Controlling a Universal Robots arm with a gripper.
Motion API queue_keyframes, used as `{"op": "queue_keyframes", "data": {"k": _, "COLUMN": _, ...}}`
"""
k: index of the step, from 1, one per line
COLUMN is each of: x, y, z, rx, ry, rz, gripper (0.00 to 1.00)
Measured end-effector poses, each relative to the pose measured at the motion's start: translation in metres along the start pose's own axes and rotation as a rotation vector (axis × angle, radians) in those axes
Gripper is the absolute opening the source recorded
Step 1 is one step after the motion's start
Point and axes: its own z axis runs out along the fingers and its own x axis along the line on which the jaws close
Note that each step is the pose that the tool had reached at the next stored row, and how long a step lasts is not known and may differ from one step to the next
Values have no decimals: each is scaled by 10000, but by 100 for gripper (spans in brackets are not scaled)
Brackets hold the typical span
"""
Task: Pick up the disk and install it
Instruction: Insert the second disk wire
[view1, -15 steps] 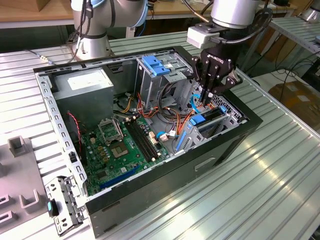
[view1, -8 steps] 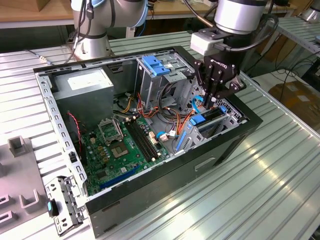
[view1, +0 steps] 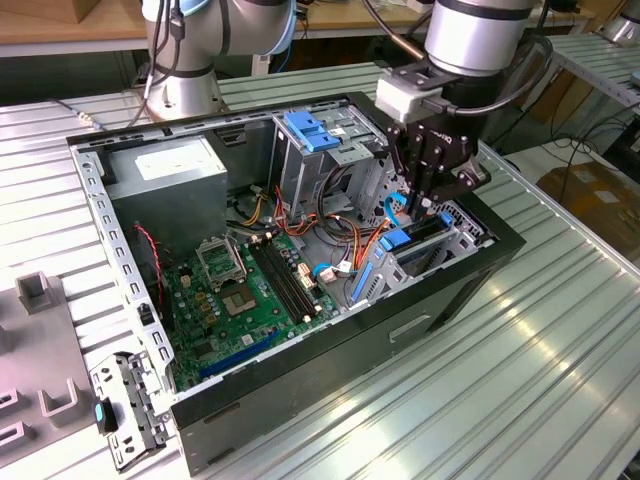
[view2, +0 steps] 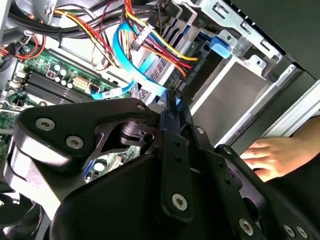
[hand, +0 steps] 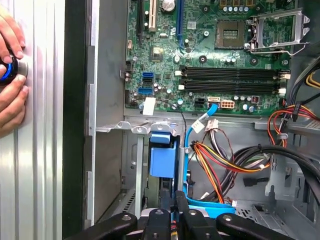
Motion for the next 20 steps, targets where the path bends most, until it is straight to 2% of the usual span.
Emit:
{"op": "queue_keyframes", "data": {"k": 2, "x": 1, "y": 30, "z": 3, "rx": 243, "ry": -77, "rz": 16, "gripper": 16}}
{"op": "queue_keyframes", "data": {"k": 4, "x": 7, "y": 46, "z": 6, "rx": 341, "ry": -124, "rz": 27, "gripper": 16}}
{"op": "queue_keyframes", "data": {"k": 7, "x": 32, "y": 60, "z": 14, "rx": 448, "ry": -261, "rz": 52, "gripper": 16}}
{"op": "queue_keyframes", "data": {"k": 8, "x": 42, "y": 65, "z": 16, "rx": 487, "ry": -310, "rz": 60, "gripper": 16}}
{"op": "queue_keyframes", "data": {"k": 10, "x": 67, "y": 77, "z": 24, "rx": 599, "ry": -452, "rz": 86, "gripper": 16}}
{"op": "queue_keyframes", "data": {"k": 13, "x": 108, "y": 95, "z": 36, "rx": 719, "ry": -613, "rz": 114, "gripper": 16}}
{"op": "queue_keyframes", "data": {"k": 14, "x": 119, "y": 99, "z": 39, "rx": 745, "ry": -649, "rz": 121, "gripper": 16}}
{"op": "queue_keyframes", "data": {"k": 15, "x": 139, "y": 104, "z": 43, "rx": 778, "ry": -713, "rz": 129, "gripper": 16}}
{"op": "queue_keyframes", "data": {"k": 19, "x": 206, "y": 113, "z": 59, "rx": 808, "ry": -904, "rz": 152, "gripper": 16}}
{"op": "queue_keyframes", "data": {"k": 20, "x": 214, "y": 114, "z": 67, "rx": 808, "ry": -908, "rz": 153, "gripper": 16}}
